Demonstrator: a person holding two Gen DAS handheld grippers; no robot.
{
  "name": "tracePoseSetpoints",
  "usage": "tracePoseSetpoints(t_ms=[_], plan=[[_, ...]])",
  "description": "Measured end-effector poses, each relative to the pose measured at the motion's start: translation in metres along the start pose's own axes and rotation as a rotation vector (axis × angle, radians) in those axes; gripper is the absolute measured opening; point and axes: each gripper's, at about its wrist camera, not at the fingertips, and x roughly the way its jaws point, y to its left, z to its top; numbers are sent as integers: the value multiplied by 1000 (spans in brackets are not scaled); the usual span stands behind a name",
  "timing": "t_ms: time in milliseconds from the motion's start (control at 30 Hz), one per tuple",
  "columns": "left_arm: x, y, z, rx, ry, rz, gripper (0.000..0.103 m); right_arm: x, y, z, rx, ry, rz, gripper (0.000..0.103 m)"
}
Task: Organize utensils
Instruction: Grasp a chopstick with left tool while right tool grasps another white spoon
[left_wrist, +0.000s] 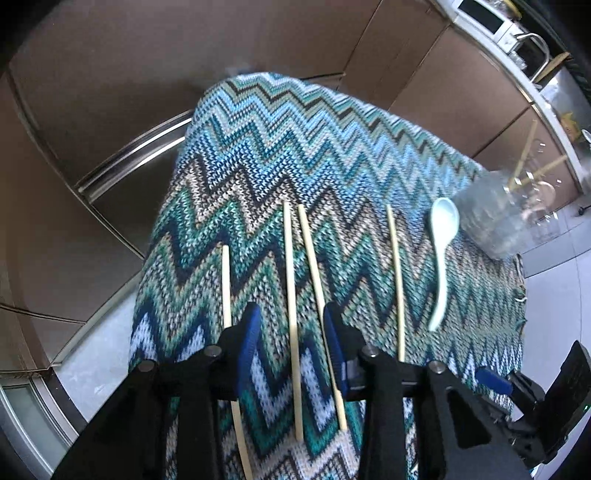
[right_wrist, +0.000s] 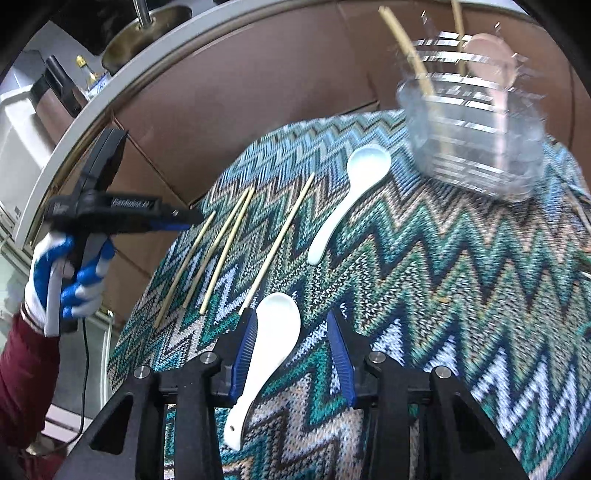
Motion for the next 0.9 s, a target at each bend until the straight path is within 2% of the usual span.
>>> tracePoseSetpoints(t_ms=[367, 533, 600, 633, 767, 900], plan=[[42, -3, 28, 2, 105, 56, 18, 36, -7, 9, -65, 124, 44, 27], [51, -6, 36, 8, 122, 70, 14, 48, -5, 14, -109, 185, 66, 22], [51, -7, 36, 13, 119, 82, 9, 52, -5, 17, -125, 199, 66, 11], [50, -7, 35, 14, 115, 83, 6, 53, -4, 18, -137, 206, 65, 10], [47, -9, 33, 9, 81, 82, 4, 50, 2, 18, -173, 201, 57, 7], [26, -10, 18, 8, -1, 75, 4, 39, 9, 15, -195, 153, 29, 7]])
